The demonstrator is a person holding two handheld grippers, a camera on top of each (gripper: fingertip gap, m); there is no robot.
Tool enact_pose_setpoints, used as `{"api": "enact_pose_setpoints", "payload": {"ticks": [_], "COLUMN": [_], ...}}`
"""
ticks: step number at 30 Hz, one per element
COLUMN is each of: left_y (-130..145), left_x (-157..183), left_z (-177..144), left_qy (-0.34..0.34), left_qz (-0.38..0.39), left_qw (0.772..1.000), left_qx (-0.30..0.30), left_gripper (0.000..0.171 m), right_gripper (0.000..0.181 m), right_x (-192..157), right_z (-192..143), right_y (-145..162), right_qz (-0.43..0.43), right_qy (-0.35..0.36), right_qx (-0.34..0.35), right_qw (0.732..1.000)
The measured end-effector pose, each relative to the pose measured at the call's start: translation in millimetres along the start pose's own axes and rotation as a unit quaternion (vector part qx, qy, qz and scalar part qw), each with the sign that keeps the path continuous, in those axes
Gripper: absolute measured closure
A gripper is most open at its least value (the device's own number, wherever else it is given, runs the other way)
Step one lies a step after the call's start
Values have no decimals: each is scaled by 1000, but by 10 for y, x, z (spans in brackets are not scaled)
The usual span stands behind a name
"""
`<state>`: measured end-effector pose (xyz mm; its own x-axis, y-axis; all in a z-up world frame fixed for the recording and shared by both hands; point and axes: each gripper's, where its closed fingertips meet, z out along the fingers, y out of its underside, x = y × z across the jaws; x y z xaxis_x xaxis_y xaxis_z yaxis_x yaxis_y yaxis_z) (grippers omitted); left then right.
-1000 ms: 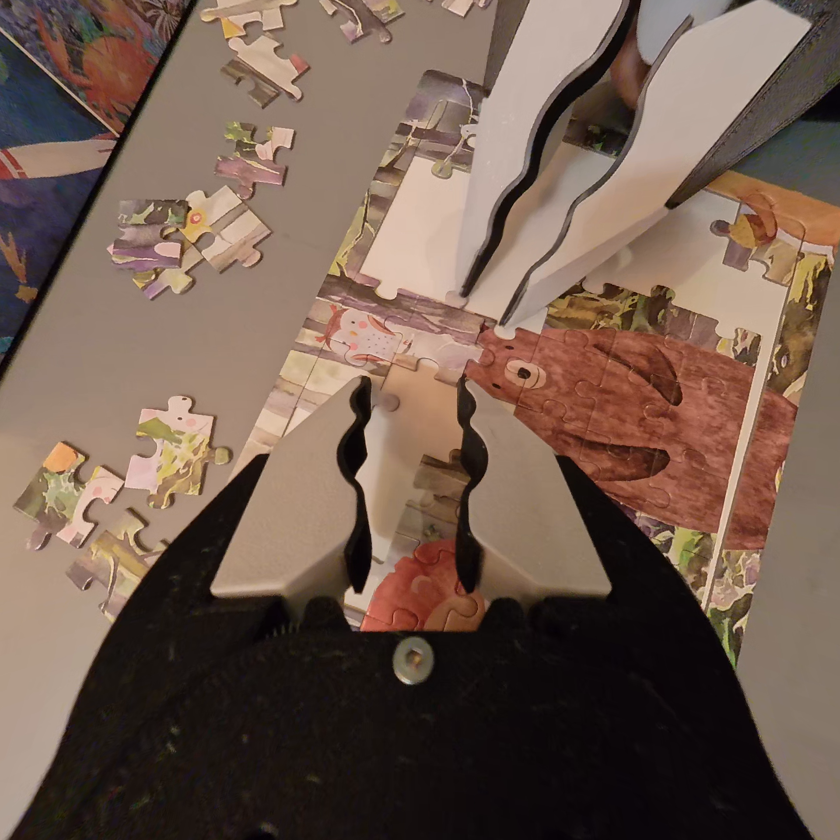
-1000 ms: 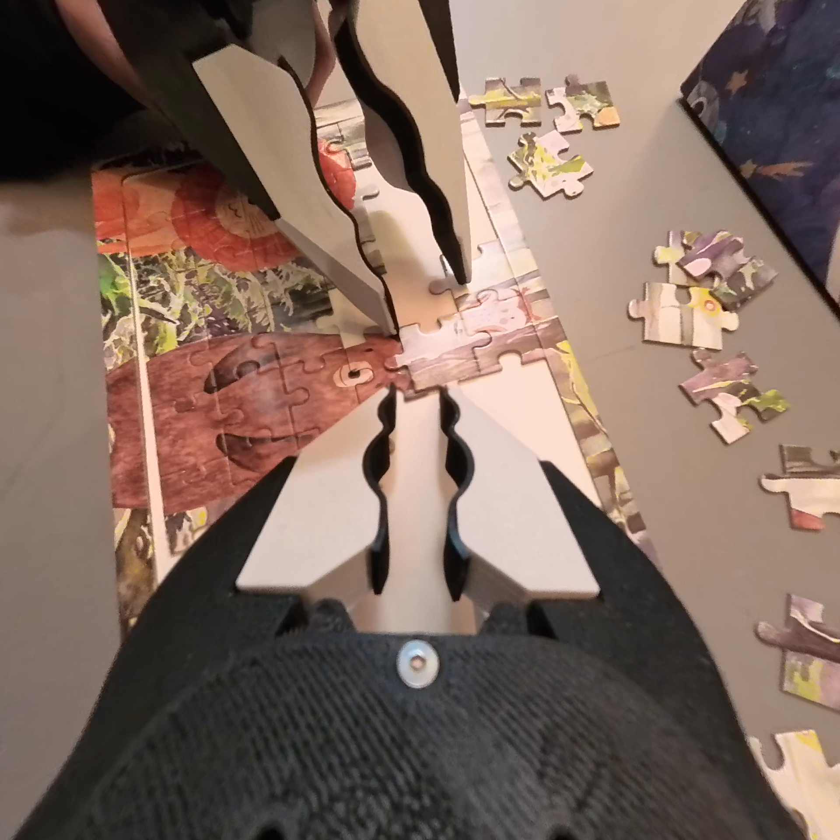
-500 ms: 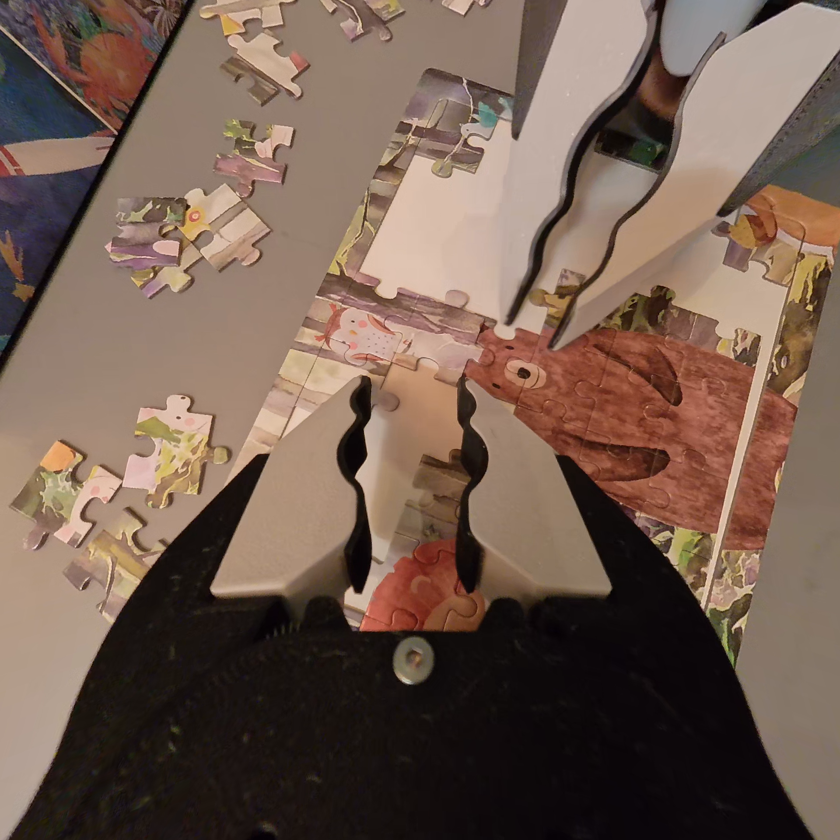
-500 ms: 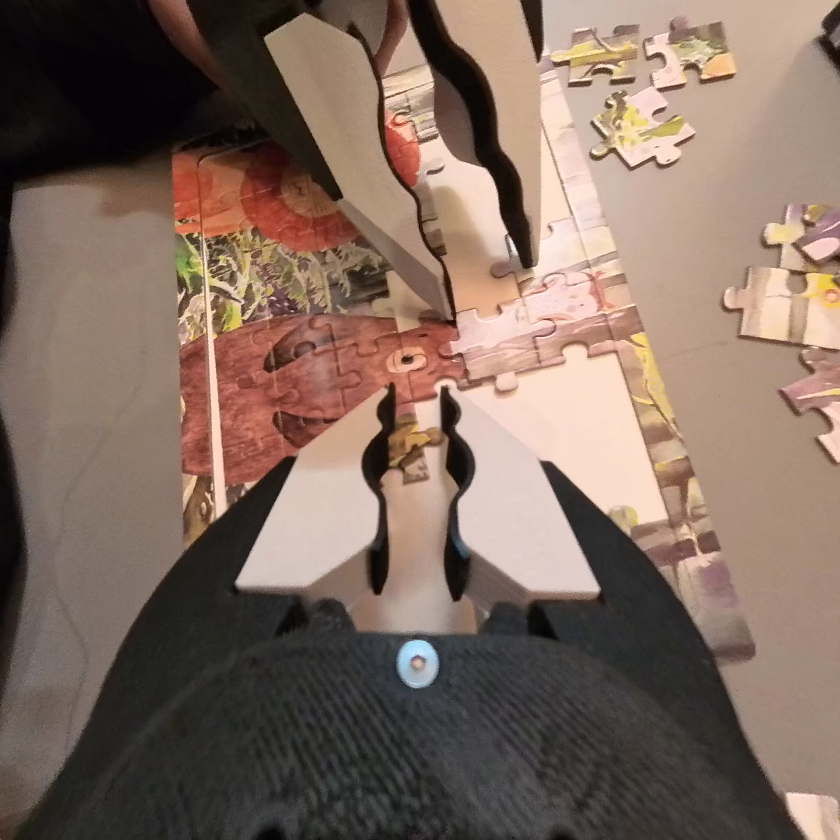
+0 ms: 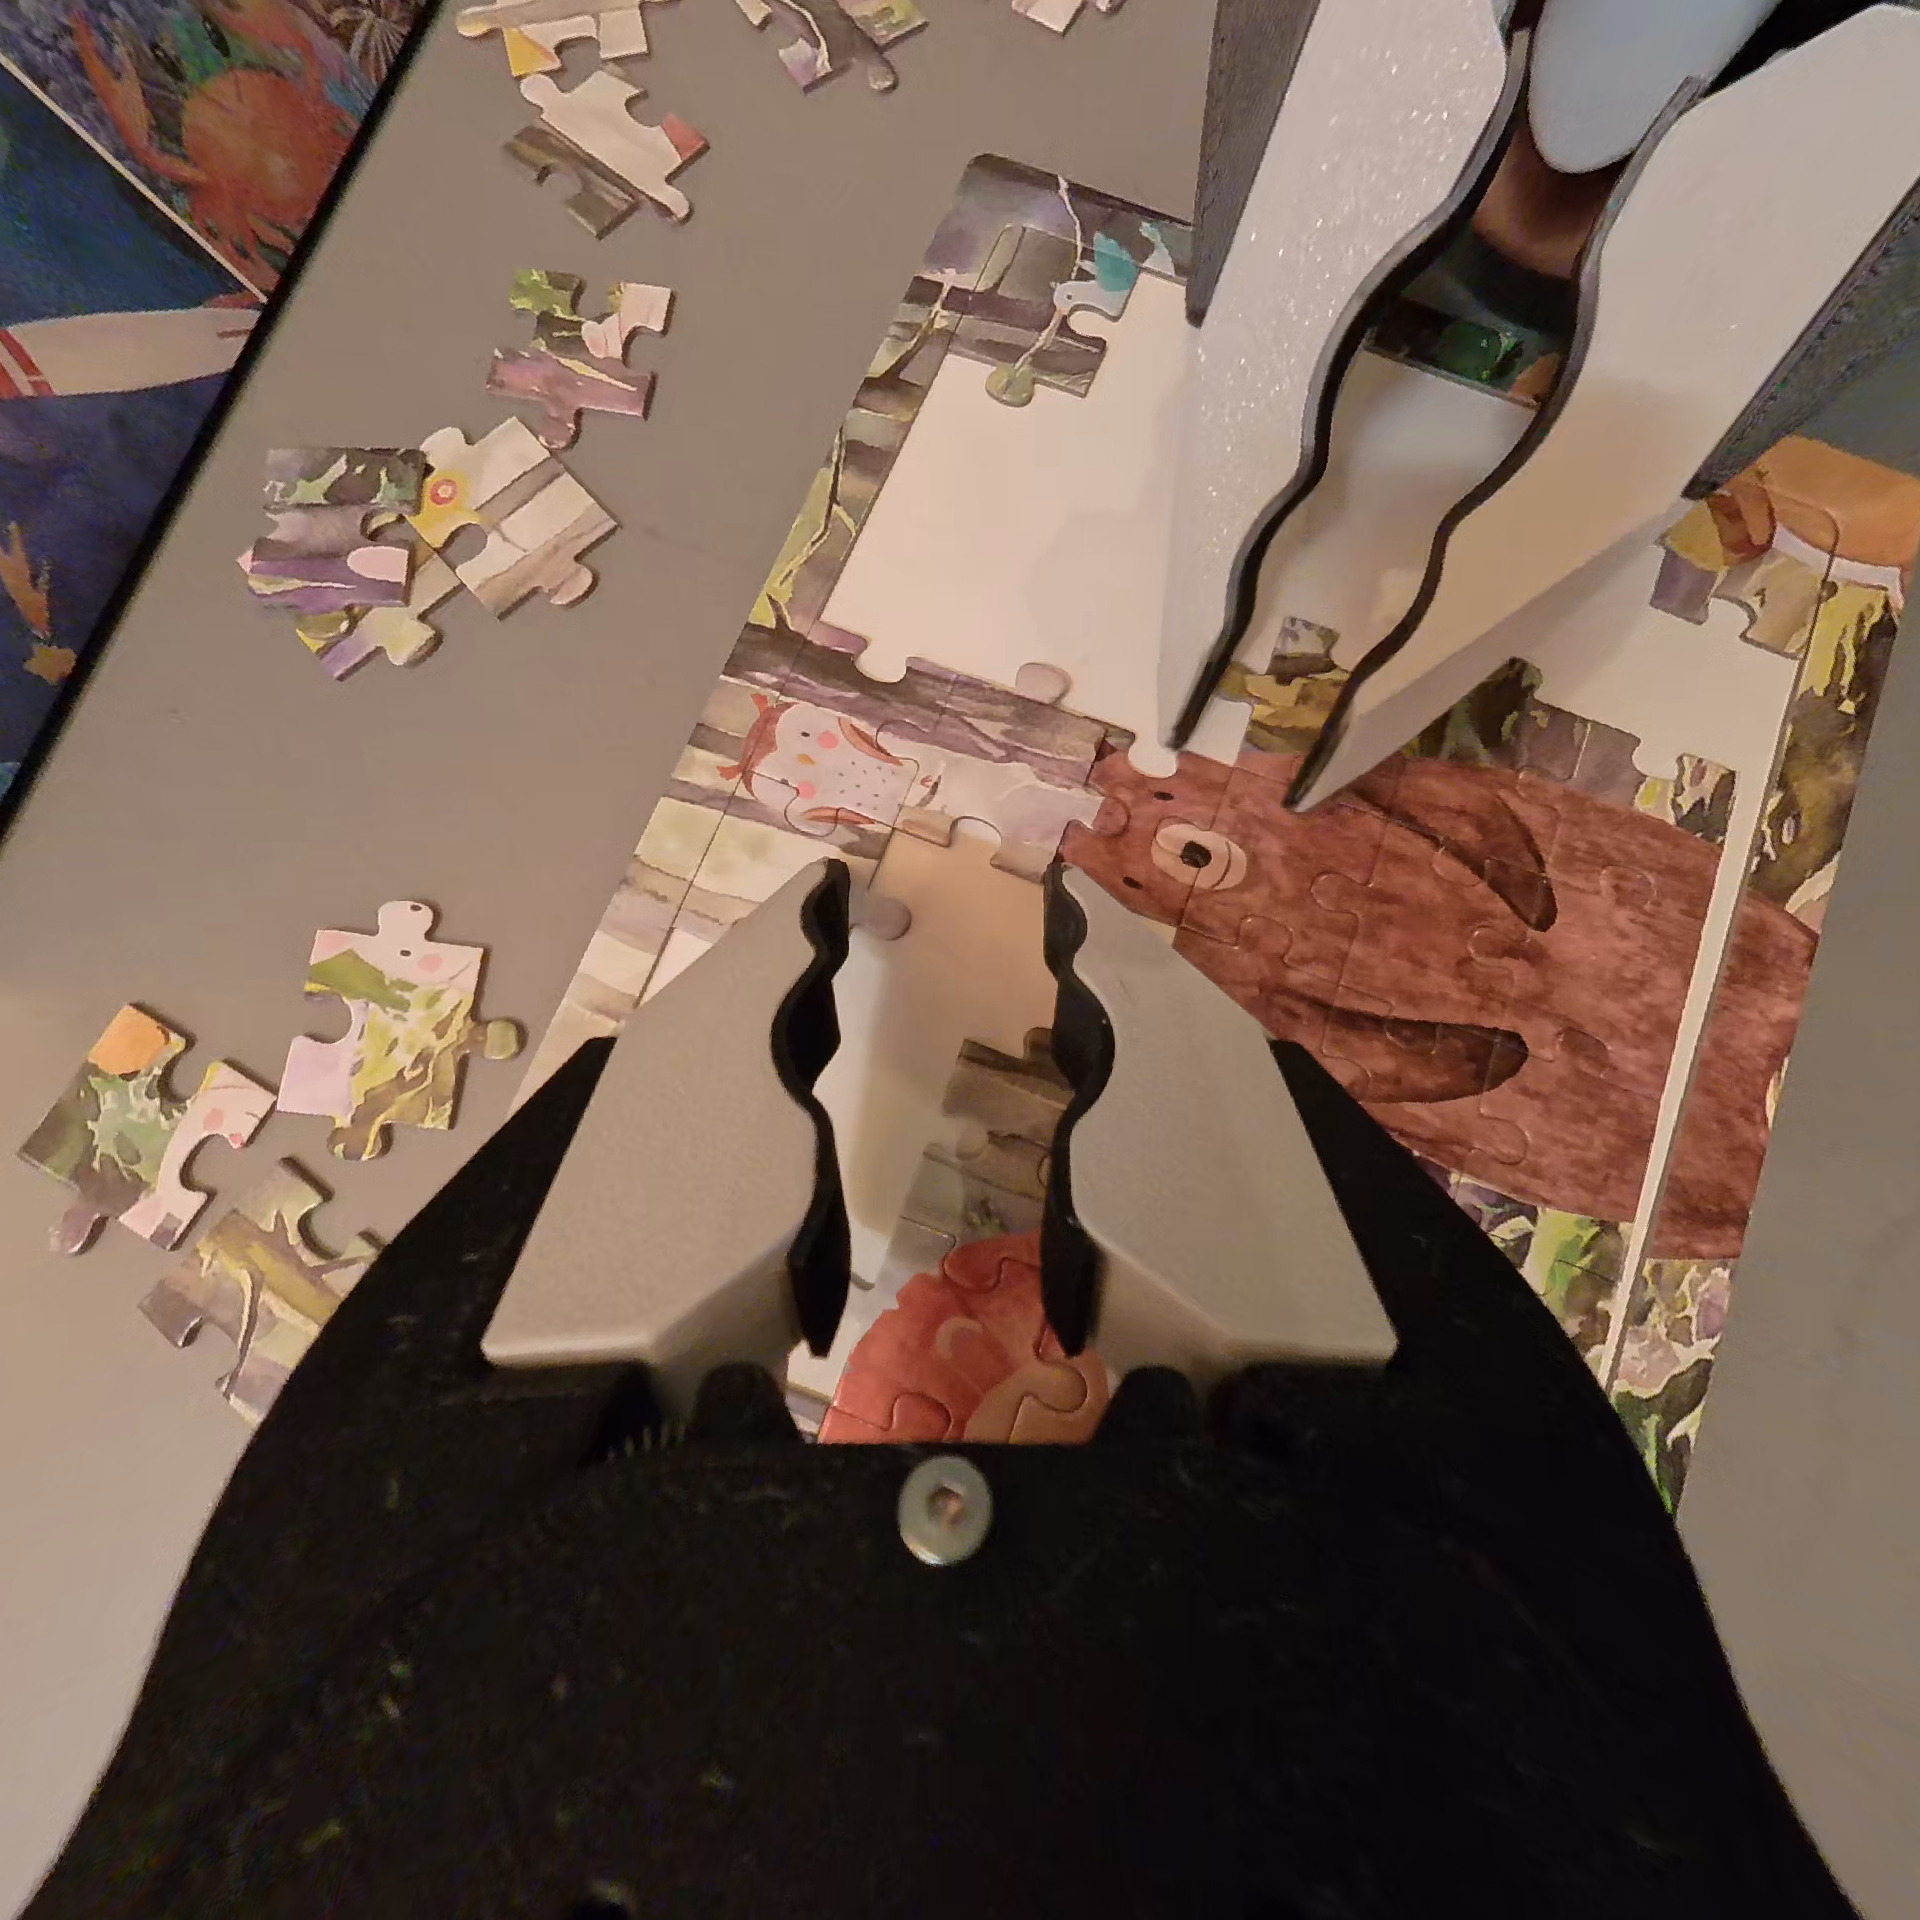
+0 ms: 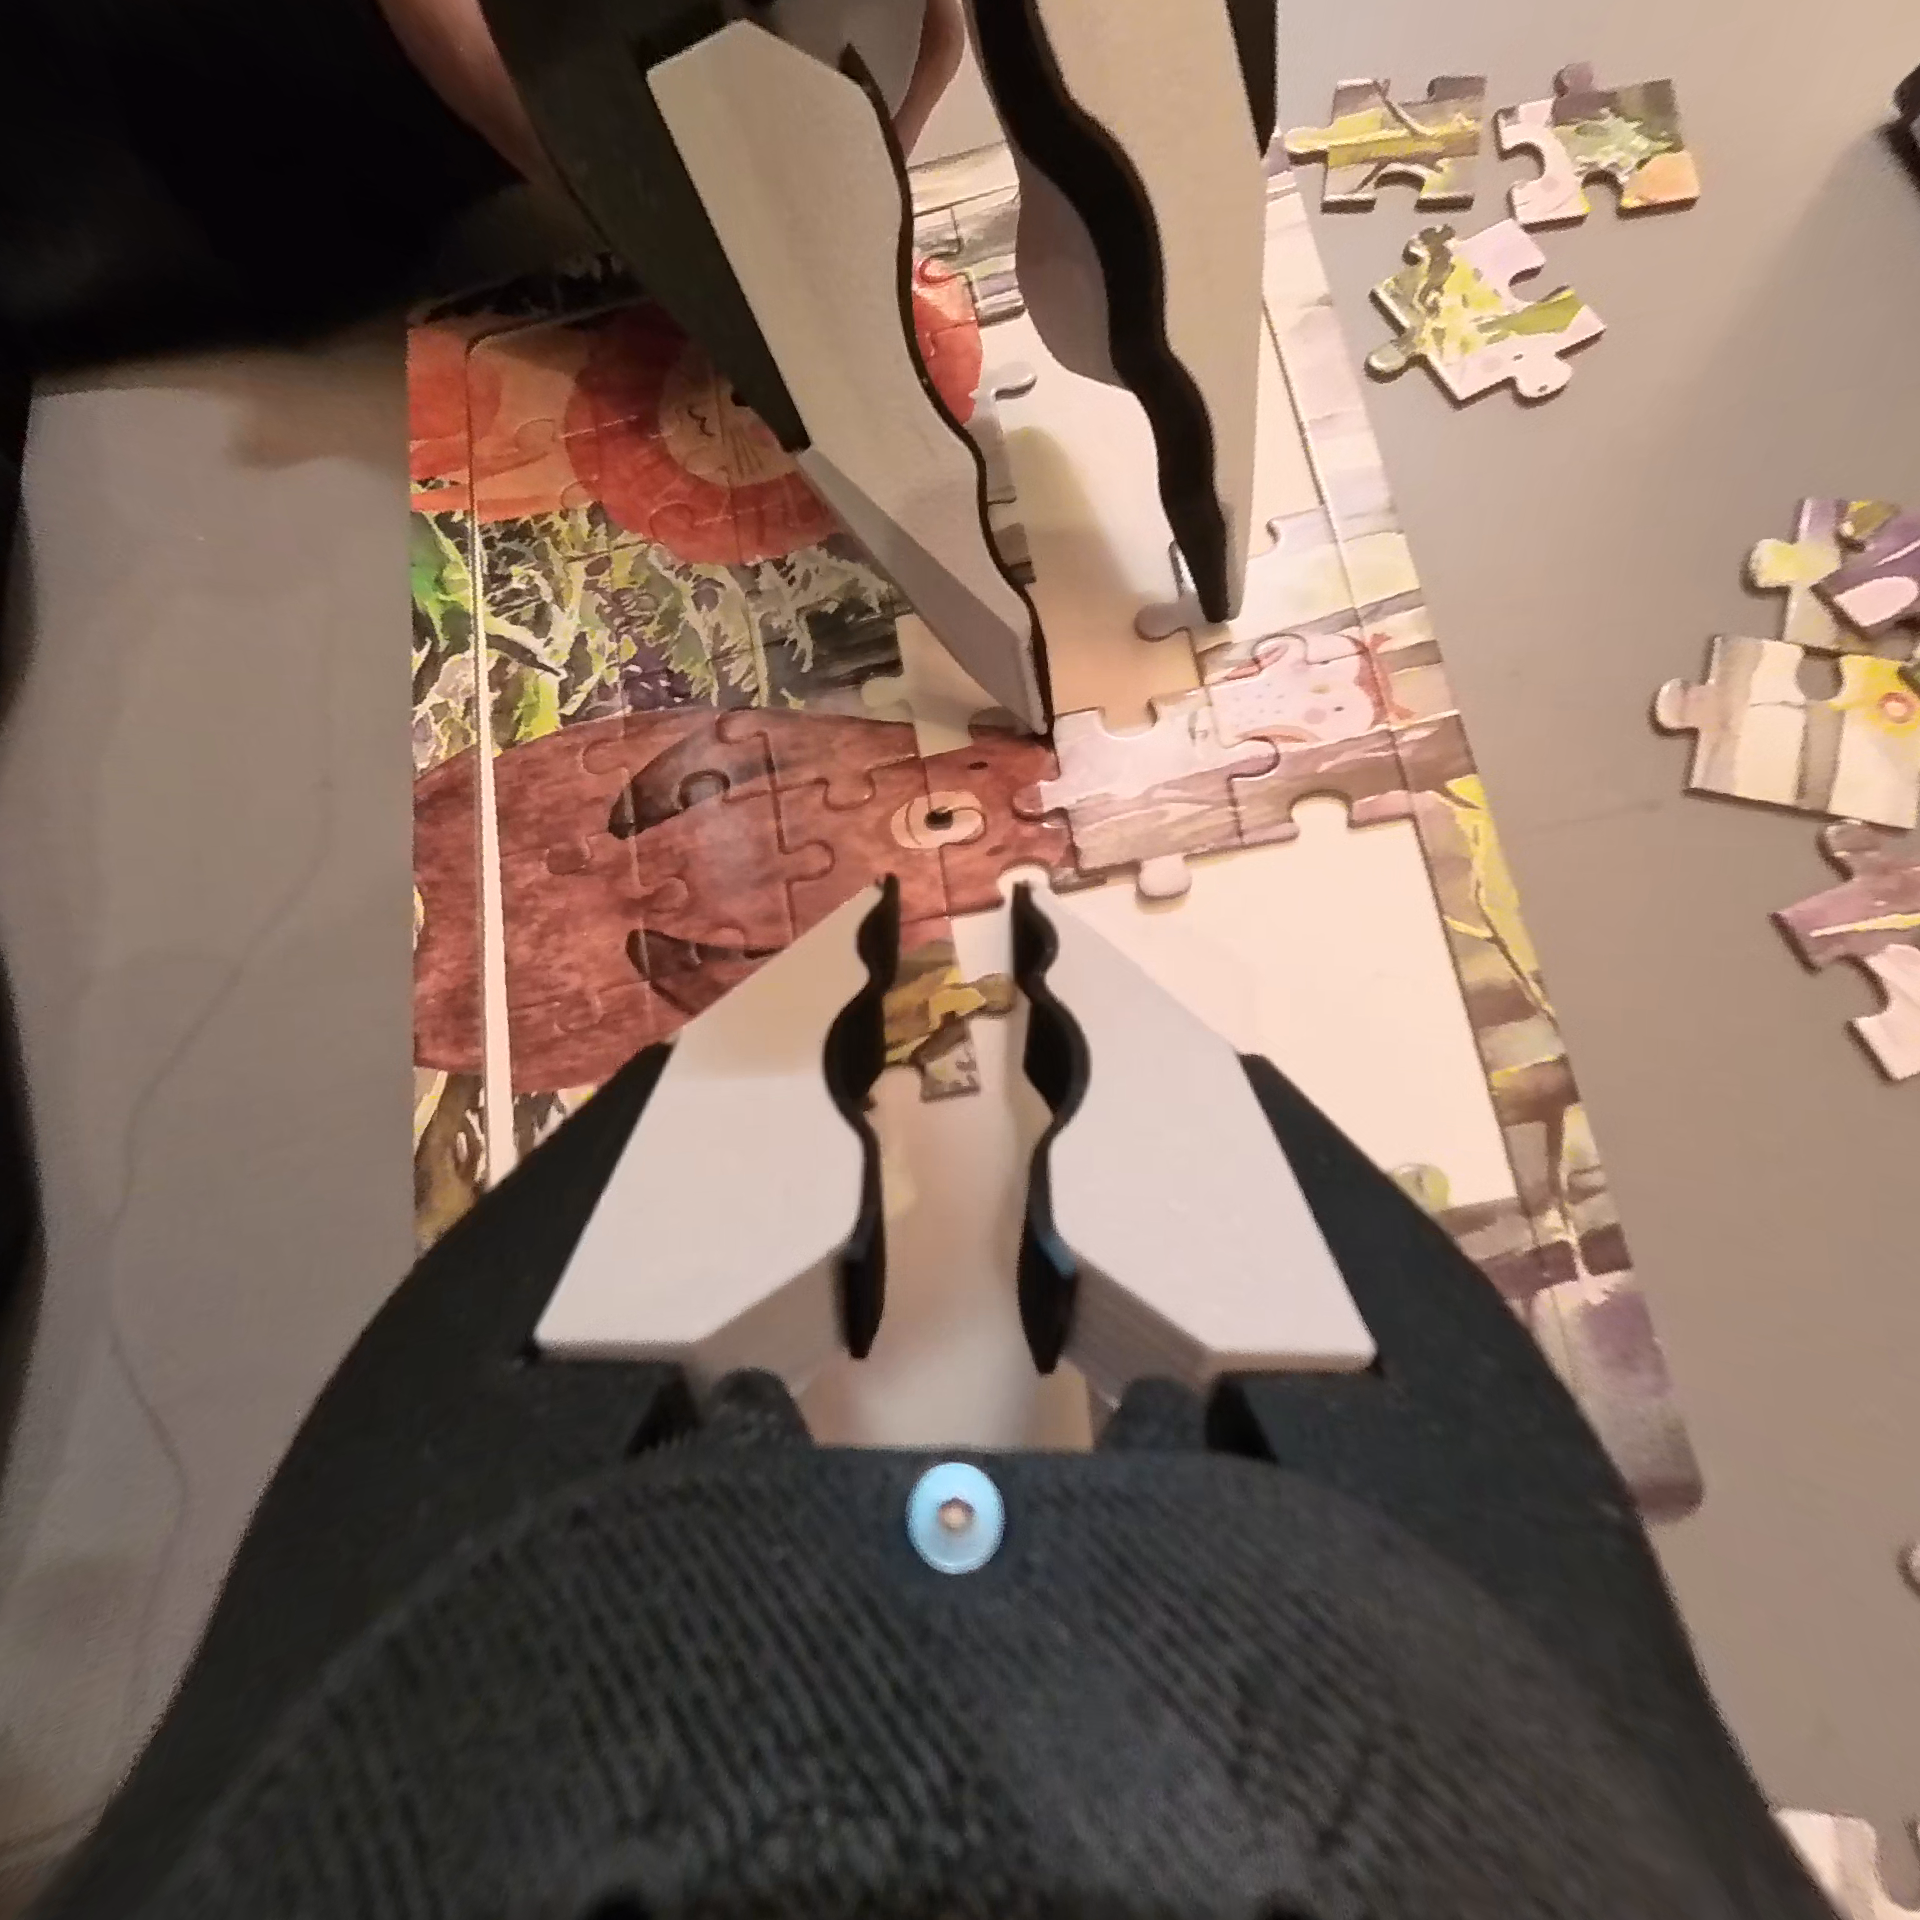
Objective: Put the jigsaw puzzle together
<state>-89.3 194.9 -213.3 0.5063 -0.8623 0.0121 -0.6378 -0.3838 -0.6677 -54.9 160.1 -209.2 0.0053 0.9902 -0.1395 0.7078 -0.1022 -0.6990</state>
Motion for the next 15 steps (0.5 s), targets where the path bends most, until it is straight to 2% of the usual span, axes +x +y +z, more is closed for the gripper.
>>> {"api": "enact_pose_setpoints", "payload": {"ticks": [6,10,15], "left_y": [0,0,0], "left_x": [1,2,3], "left_z": [1,0,0], "left_qy": [-1,0,2], "left_qz": [1,0,-2], "left_qw": [1000,1000,1000], "left_qx": [0,1,2], "left_gripper": [135,134,135], "right_gripper": [156,155,155], "right_x": [178,320,330], "right_z": [-28,-63,-49], "right_y": [-132,-113,-81], "right_qz": [-16,-51,-12], "right_qy": [67,129,103], "right_qx": [40,27,36], "right_qw": [997,990,994]}}
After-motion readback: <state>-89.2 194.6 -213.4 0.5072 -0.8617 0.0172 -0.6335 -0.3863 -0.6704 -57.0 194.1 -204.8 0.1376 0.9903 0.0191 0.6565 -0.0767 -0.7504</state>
